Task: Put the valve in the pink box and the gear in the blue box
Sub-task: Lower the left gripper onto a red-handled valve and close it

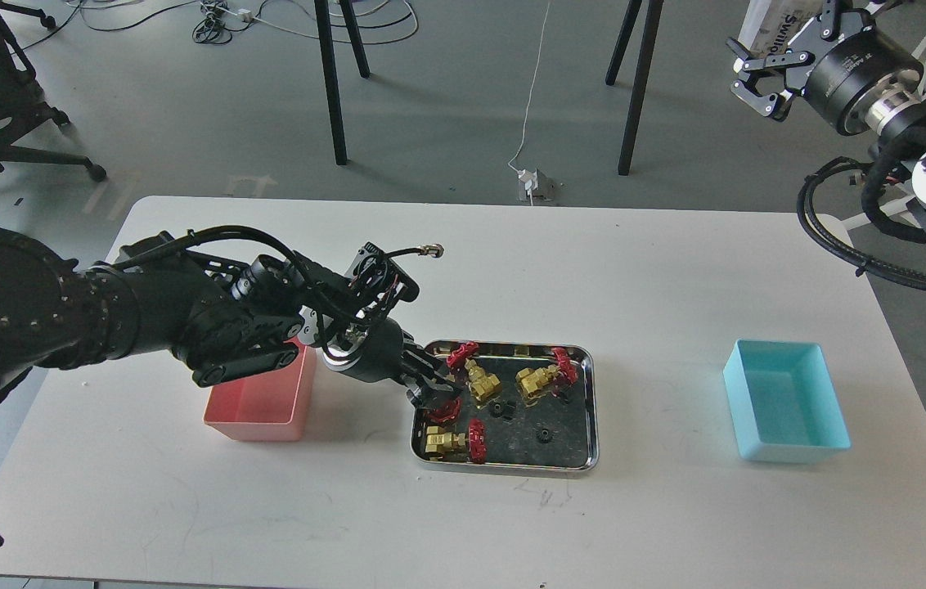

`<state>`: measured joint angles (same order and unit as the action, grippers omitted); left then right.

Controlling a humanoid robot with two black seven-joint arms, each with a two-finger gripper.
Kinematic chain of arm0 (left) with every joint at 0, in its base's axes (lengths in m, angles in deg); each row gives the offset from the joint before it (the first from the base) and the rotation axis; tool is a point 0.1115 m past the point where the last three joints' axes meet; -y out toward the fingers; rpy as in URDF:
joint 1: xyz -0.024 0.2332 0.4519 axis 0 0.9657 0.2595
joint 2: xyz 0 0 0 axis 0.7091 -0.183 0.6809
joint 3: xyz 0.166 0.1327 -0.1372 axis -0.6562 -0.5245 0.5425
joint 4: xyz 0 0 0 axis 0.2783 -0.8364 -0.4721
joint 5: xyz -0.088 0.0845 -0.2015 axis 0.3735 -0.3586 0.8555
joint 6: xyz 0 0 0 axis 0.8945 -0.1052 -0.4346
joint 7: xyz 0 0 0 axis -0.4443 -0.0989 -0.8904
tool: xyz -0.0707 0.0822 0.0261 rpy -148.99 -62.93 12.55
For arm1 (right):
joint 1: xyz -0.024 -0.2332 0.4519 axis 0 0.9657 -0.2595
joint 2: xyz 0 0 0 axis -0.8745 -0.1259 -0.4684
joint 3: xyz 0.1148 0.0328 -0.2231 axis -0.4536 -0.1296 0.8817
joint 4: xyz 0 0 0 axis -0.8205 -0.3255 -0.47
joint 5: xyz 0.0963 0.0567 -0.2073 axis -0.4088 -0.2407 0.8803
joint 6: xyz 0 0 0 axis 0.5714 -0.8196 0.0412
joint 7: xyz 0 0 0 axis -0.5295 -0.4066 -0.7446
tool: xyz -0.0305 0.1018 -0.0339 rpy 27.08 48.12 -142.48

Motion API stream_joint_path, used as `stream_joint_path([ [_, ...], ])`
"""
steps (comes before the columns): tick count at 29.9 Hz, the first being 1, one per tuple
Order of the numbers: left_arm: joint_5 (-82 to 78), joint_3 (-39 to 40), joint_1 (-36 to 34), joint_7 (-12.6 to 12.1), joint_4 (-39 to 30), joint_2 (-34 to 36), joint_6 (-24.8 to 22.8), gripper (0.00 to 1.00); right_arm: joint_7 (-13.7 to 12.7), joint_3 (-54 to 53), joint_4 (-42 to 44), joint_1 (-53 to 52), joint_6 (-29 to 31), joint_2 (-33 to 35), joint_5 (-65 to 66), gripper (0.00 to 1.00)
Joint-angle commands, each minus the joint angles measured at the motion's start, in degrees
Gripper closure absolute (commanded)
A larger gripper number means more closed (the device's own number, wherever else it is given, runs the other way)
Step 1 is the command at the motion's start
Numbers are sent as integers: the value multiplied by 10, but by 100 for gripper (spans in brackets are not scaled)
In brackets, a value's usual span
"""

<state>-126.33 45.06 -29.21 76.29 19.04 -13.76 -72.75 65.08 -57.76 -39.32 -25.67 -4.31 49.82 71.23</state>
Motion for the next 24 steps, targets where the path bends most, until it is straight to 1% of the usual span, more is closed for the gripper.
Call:
stream_joint_path([
  [1, 0, 0, 1, 0, 0, -1, 1, 50, 0, 1, 0, 2, 0, 0, 0, 0],
  [7, -1, -4, 11, 0, 0, -1, 19, 54, 0, 1, 0, 5, 0, 0, 0, 0],
  [18, -6, -2, 12, 0, 1, -1, 27, 77, 1, 0, 0, 12, -2, 0, 0, 0],
  [24, -5, 1, 8, 0, -1, 6, 30, 81, 1, -2, 0, 14, -2, -1, 0, 0],
])
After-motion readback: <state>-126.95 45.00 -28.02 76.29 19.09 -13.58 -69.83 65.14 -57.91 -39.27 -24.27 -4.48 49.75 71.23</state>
